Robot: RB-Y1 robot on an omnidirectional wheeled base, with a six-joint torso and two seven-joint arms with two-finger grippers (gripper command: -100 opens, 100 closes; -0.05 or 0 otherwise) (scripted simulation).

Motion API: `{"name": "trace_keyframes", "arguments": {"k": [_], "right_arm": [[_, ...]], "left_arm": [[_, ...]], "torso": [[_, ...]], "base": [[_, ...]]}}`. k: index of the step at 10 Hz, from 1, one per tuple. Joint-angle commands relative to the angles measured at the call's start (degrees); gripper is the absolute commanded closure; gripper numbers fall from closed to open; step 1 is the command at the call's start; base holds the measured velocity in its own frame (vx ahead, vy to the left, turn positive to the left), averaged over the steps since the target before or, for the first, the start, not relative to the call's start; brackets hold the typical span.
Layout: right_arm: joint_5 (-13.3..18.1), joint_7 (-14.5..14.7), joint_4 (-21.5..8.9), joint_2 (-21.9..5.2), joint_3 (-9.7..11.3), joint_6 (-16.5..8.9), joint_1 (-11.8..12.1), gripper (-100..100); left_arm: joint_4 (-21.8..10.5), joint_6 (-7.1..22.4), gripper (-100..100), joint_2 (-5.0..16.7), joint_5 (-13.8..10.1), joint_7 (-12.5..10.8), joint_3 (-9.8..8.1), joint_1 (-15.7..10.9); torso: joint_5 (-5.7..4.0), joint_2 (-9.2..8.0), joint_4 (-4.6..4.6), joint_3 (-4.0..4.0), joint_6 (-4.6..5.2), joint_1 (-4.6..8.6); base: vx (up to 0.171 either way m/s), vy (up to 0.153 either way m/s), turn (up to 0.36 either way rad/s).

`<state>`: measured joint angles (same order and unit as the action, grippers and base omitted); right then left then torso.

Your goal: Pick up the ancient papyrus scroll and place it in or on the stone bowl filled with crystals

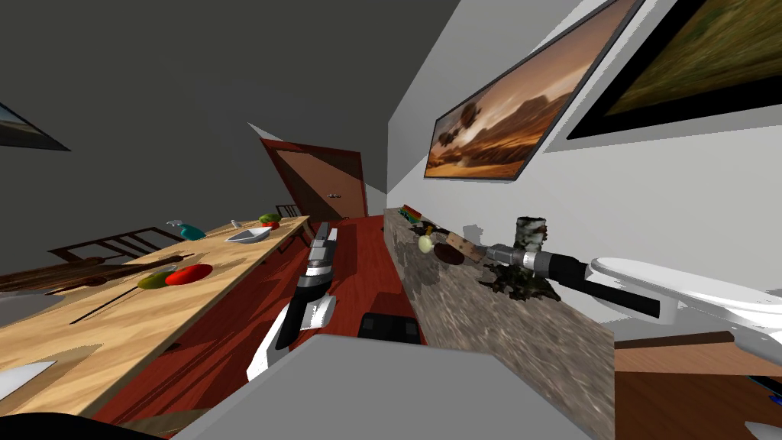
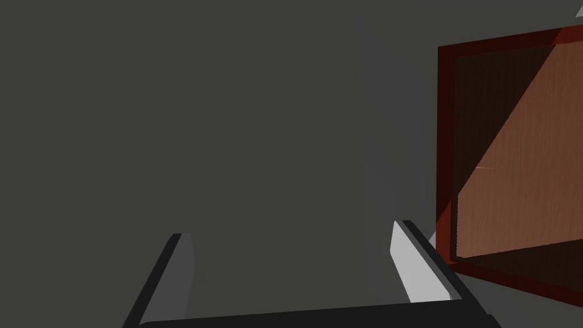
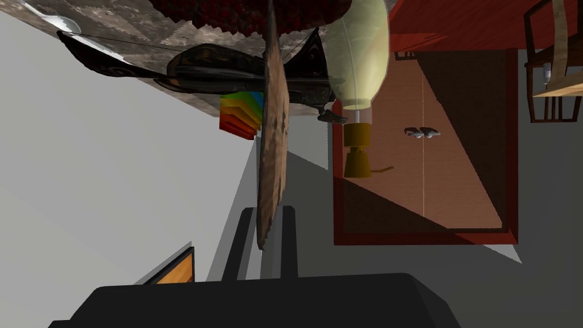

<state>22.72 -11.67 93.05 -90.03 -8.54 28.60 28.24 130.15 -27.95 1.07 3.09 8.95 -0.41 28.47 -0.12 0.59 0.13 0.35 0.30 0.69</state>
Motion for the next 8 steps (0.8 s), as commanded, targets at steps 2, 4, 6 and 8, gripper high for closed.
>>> {"name": "trace_keyframes", "arguments": {"k": [2,4,6,8], "right_arm": [[-0.8,-2.23,1.22,-2.95,-1.62,-0.32,0.9,100],[-0.88,-2.33,1.29,-3.15,-2.09,-0.24,1.3,100],[-0.93,-2.5,1.31,-3.24,-2.24,-0.24,1.34,-100],[-0.93,-2.5,1.31,-3.25,-2.24,-0.24,1.34,-100]], "left_arm": [[0.0,0.0,0,0.0,0.0,0.0,0.0,0.0],[0.0,0.0,0,0.0,0.0,0.0,0.0,0.0],[0.0,0.0,0,0.0,0.0,0.0,0.0,-0.01],[0.0,0.0,0,0.0,0.0,0.0,0.0,-0.01]], "torso": [[0.0,-0.02,0.0,-0.01,0.0,-0.01],[0.02,-0.03,-0.01,-0.02,0.01,-0.04],[0.0,-0.15,-0.02,-0.07,0.01,-0.08],[0.01,-0.18,-0.03,-0.1,0.01,-0.09]], "base": [[0.039,-0.026,-0.033],[0.028,-0.016,-0.019],[0.0,0.0,0.0],[0.0,0.0,0.0]]}}
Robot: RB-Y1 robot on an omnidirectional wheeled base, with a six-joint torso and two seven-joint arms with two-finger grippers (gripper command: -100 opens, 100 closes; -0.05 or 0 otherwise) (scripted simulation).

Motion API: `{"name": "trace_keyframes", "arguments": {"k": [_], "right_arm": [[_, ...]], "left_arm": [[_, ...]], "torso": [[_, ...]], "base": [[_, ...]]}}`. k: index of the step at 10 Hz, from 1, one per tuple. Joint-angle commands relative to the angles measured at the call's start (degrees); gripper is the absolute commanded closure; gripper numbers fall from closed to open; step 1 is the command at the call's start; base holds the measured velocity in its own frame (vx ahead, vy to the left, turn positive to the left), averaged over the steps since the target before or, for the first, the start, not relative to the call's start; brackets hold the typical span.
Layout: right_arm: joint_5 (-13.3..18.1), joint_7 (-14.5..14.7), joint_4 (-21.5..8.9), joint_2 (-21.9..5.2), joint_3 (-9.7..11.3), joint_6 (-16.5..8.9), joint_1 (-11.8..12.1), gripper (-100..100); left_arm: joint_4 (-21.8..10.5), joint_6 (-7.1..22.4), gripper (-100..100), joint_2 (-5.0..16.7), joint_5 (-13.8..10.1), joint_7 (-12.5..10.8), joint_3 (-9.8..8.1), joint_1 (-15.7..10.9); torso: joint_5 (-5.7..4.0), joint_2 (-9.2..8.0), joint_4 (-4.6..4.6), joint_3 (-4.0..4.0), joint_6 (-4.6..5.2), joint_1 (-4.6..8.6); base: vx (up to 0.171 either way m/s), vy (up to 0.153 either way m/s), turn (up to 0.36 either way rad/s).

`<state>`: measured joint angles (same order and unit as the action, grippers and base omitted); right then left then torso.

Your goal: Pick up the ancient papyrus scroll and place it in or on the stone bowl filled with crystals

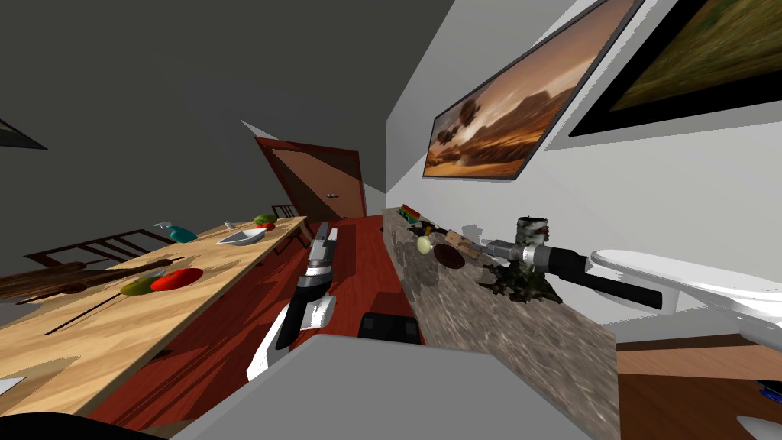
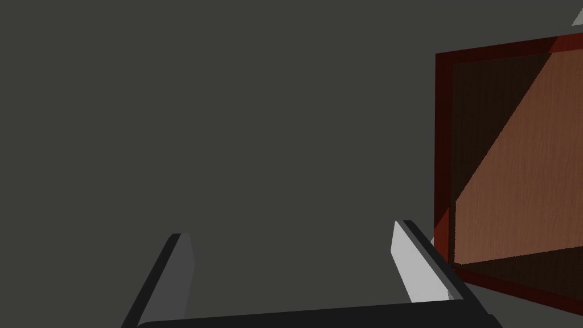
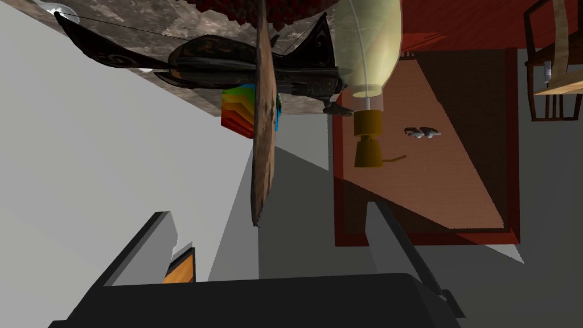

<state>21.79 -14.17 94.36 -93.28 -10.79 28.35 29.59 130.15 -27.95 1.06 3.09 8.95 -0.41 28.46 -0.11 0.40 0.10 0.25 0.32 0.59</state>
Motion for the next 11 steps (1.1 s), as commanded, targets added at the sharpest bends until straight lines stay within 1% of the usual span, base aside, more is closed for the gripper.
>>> {"name": "trace_keyframes", "arguments": {"k": [1,2,3,6,7,8,9,11], "right_arm": [[0.0,0.0,0.0,0.0,0.0,0.0,0.0,-100],[0.0,0.0,0.0,0.0,0.0,0.0,0.0,0],[-0.47,-1.31,0.36,-1.94,-0.95,0.18,-0.16,-100],[-1.17,-3.28,0.9,-4.84,-2.38,0.45,-0.41,-100],[-1.17,-3.28,0.9,-4.84,-2.38,0.45,-0.41,-100],[-1.4,-3.94,1.08,-5.81,-2.85,0.54,-0.49,-100],[-1.87,-5.25,1.44,-7.74,-3.81,0.72,-0.65,-100],[-2.34,-6.56,1.8,-9.68,-4.76,0.9,-0.81,-100]], "left_arm": [[0.0,0.0,0,0.0,0.0,0.0,0.0,0.0],[0.0,0.0,0,0.0,0.0,0.0,0.0,0.0],[0.0,0.0,0,0.0,0.0,0.0,0.0,0.0],[0.0,0.0,0,0.0,0.0,0.0,0.0,0.0],[0.0,0.0,0,0.0,0.0,0.0,0.0,0.0],[0.0,0.0,0,0.0,0.0,0.0,0.0,0.0],[0.0,0.0,0,0.0,0.0,0.0,0.0,0.0],[0.0,0.0,0,0.0,0.0,0.0,0.0,0.0]], "torso": [[0.0,0.0,0.0,0.0,0.0,0.0],[0.0,0.0,0.0,0.0,0.0,0.0],[0.0,0.0,0.0,0.0,0.0,0.0],[0.02,-0.02,-0.01,-0.02,0.01,-0.04],[0.01,-0.02,-0.01,-0.01,0.0,-0.04],[0.01,-0.02,0.0,-0.01,0.0,-0.03],[0.01,-0.02,-0.01,-0.01,0.0,-0.03],[0.01,-0.03,-0.01,-0.02,0.01,-0.04]], "base": [[0.0,0.0,0.0],[0.0,0.0,0.0],[-0.002,0.0,-0.099],[-0.004,0.003,-0.079],[-0.002,0.002,-0.022],[-0.002,0.001,-0.047],[-0.004,0.0,-0.126],[-0.004,0.003,-0.084]]}}
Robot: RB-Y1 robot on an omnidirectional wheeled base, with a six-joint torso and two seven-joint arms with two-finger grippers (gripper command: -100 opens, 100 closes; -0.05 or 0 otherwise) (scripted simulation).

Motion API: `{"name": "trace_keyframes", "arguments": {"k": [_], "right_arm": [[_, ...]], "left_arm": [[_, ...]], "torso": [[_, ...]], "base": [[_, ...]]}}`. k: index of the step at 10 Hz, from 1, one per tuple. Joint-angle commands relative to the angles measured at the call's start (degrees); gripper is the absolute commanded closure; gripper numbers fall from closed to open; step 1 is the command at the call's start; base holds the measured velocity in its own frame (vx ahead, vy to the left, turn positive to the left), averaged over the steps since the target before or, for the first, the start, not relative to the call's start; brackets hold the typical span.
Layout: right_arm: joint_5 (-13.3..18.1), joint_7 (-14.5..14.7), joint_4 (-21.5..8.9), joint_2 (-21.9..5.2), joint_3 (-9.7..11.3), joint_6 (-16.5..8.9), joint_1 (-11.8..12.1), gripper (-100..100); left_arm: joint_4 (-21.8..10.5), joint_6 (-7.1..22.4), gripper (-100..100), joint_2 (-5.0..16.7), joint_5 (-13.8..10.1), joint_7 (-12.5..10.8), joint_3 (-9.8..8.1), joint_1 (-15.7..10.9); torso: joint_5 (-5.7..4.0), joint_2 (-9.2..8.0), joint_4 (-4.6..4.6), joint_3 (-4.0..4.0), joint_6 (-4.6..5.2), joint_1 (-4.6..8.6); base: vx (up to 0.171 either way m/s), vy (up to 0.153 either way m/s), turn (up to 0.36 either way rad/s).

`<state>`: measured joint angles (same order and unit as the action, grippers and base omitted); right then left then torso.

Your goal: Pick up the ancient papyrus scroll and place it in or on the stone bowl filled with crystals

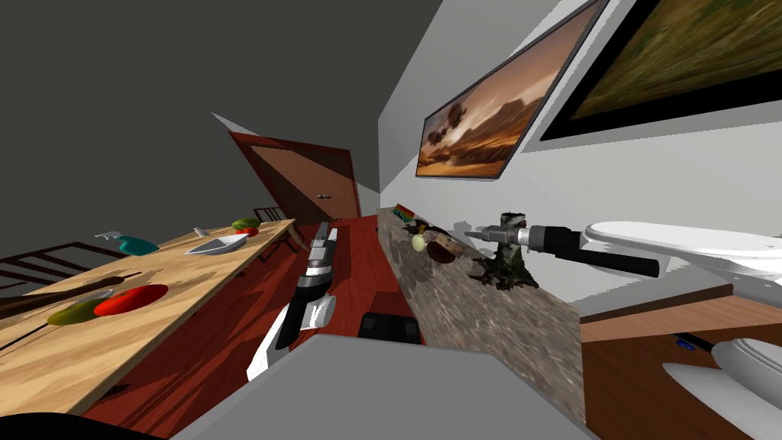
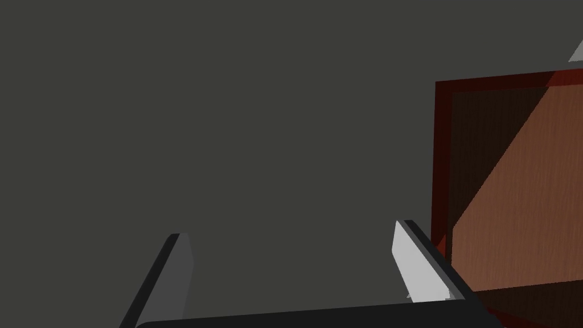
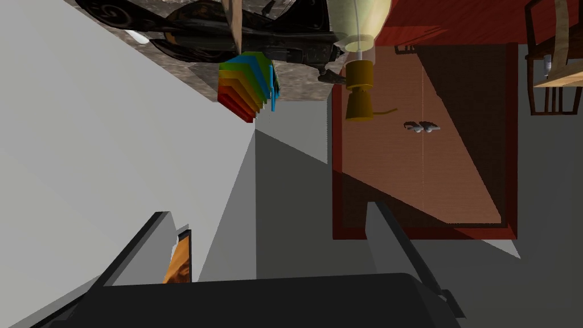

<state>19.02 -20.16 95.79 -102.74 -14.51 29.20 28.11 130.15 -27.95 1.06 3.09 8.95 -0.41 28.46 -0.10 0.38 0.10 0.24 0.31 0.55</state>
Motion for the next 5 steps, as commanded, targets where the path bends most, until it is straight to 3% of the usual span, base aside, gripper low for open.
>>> {"name": "trace_keyframes", "arguments": {"k": [1,2,5], "right_arm": [[0.0,0.0,0.0,0.0,0.0,0.0,0.0,-100],[-0.19,0.09,-0.07,-0.16,0.3,0.02,-0.27,0],[-0.17,0.09,-0.06,-0.15,0.27,0.02,-0.24,0]], "left_arm": [[0.0,0.0,0,0.0,0.0,0.0,0.0,0.0],[0.0,0.0,0,0.0,0.0,0.0,0.0,0.0],[0.0,0.0,0,0.0,0.0,0.0,0.0,0.0]], "torso": [[0.0,0.0,0.0,0.0,0.0,0.0],[-0.02,0.0,0.0,0.0,0.0,0.02],[-0.02,0.01,0.01,0.01,0.0,0.04]], "base": [[0.0,0.0,0.0],[0.0,0.0,0.0],[0.0,0.0,0.0]]}}
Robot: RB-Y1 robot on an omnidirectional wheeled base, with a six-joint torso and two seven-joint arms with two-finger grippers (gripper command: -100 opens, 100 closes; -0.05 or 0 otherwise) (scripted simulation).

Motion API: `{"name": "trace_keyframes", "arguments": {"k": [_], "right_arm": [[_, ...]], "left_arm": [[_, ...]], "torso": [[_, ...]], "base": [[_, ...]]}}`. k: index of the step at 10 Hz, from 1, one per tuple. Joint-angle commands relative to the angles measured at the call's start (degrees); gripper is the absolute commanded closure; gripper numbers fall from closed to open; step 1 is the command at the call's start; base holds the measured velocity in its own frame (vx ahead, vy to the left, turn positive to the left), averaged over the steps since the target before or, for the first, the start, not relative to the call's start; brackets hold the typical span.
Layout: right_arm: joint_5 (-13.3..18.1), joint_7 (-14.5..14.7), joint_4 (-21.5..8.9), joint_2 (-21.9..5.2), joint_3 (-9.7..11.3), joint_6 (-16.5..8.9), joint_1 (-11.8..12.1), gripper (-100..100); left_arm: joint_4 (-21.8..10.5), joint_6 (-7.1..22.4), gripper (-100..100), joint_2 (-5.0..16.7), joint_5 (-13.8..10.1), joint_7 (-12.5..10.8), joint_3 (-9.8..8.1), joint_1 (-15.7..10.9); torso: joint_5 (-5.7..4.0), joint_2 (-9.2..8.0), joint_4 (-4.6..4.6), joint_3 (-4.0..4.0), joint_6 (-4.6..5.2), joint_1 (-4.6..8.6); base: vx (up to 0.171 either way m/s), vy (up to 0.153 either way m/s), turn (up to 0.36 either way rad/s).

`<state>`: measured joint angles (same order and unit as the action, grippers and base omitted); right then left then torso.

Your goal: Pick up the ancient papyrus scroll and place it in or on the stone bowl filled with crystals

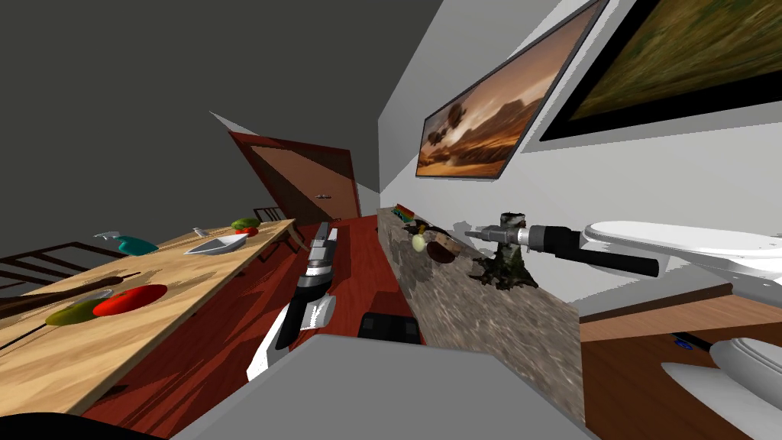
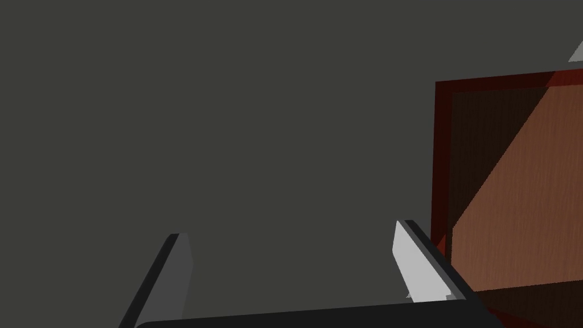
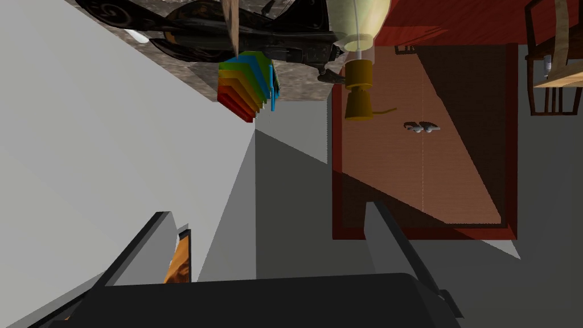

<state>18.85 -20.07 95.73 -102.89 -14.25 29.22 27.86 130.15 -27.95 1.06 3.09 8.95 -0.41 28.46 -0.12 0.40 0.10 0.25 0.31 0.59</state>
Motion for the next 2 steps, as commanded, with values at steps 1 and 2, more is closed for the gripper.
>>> {"name": "trace_keyframes", "arguments": {"k": [1,2], "right_arm": [[0.0,0.0,0.0,0.0,0.0,0.0,0.0,0],[0.0,0.0,0.0,0.0,0.0,0.0,0.0,0]], "left_arm": [[0.0,0.0,0,0.0,0.0,0.0,0.0,0.0],[0.0,0.0,0,0.0,0.0,0.0,0.0,0.0]], "torso": [[0.0,0.0,0.0,0.0,0.0,0.0],[0.0,0.0,0.0,0.0,0.0,0.0]], "base": [[0.0,0.0,0.0],[0.0,0.0,0.0]]}}
